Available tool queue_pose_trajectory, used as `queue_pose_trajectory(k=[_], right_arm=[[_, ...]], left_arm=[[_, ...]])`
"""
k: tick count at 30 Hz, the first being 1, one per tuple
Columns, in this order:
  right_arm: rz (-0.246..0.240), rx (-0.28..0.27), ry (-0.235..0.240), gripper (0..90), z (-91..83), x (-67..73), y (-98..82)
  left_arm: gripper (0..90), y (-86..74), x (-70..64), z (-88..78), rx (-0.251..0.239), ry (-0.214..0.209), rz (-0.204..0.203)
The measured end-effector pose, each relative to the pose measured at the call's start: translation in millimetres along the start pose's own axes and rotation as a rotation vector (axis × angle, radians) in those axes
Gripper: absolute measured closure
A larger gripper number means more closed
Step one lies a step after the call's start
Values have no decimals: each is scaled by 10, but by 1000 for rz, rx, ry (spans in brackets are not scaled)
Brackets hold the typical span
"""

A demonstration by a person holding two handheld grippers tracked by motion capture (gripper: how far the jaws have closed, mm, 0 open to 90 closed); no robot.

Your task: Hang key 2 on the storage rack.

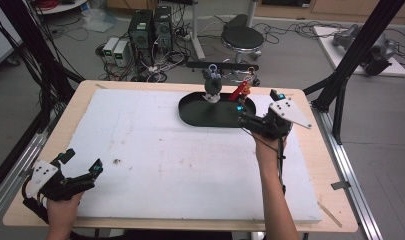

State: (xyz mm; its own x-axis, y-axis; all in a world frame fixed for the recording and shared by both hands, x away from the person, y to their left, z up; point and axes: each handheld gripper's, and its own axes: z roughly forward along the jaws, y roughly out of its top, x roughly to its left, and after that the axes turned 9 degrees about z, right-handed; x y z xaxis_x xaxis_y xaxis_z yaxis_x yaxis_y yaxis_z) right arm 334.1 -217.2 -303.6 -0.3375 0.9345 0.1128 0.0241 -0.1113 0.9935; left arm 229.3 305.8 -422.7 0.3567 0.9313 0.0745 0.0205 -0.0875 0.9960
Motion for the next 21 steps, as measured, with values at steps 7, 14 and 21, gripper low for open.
queue_pose_trajectory(k=[7,14,21], right_arm=[[1,-9,-37,7,-229,-122,-61],[31,-19,-68,7,-451,-278,-175],[49,-21,-88,7,-628,-376,-310]], left_arm=[[17,7,-9,3,-5,2,1],[17,12,-15,1,-11,4,5],[17,19,-29,5,-14,0,7]])
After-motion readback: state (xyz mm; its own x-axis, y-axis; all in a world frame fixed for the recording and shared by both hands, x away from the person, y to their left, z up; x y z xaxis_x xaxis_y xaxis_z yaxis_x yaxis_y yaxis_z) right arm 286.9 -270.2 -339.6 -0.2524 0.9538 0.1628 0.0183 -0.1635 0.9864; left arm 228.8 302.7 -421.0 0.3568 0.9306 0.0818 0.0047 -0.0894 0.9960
